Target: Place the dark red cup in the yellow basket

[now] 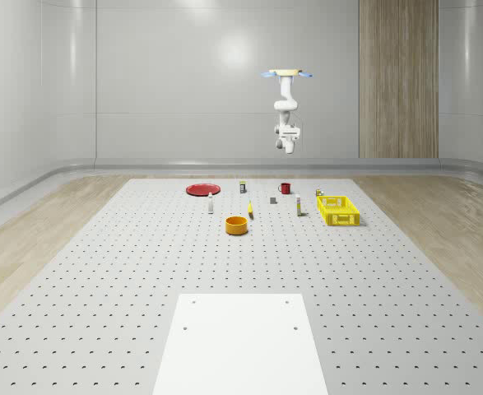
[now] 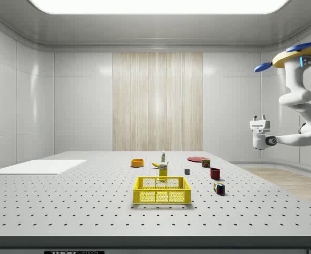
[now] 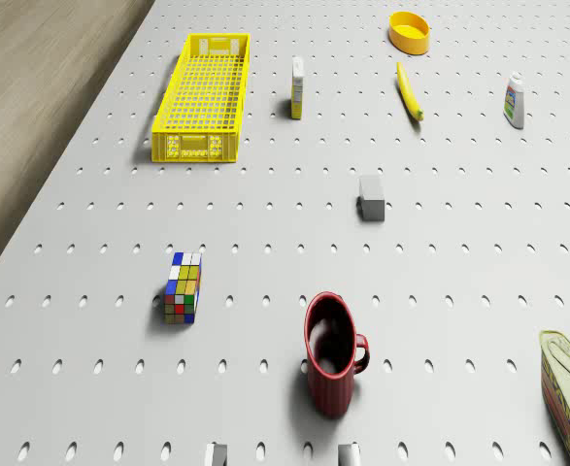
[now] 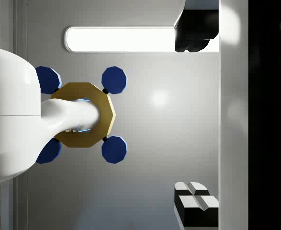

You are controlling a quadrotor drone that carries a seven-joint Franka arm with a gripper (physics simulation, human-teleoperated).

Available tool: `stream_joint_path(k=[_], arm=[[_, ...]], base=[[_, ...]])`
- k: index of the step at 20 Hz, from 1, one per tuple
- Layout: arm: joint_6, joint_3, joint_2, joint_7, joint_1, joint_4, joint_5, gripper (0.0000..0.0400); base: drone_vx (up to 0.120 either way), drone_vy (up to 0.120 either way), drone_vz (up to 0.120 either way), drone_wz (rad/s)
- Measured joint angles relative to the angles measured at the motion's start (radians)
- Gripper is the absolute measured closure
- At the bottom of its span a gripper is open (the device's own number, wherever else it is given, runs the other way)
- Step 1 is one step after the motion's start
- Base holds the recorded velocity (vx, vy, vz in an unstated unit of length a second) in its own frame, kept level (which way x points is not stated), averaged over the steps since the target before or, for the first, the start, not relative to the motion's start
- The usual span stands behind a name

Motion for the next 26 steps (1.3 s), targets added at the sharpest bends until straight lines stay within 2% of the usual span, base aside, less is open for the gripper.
stream_joint_path(k=[6,9,12,16,26], arm=[[-0.098,0.001,0.025,-0.002,-0.003,0.128,0.001,0.0000],[-0.135,0.002,0.047,-0.002,-0.004,0.189,0.001,0.0000],[-0.162,0.003,0.065,-0.002,-0.004,0.236,0.002,0.0000],[-0.182,0.003,0.079,-0.003,-0.005,0.273,0.002,0.0000],[-0.190,0.004,0.085,-0.003,-0.007,0.296,0.002,0.0000]], base=[[0.000,-0.007,0.000,0.000],[0.013,-0.120,0.000,0.000],[0.120,-0.120,0.000,0.000],[0.120,-0.120,0.000,0.000],[0.120,0.000,0.000,0.000]])
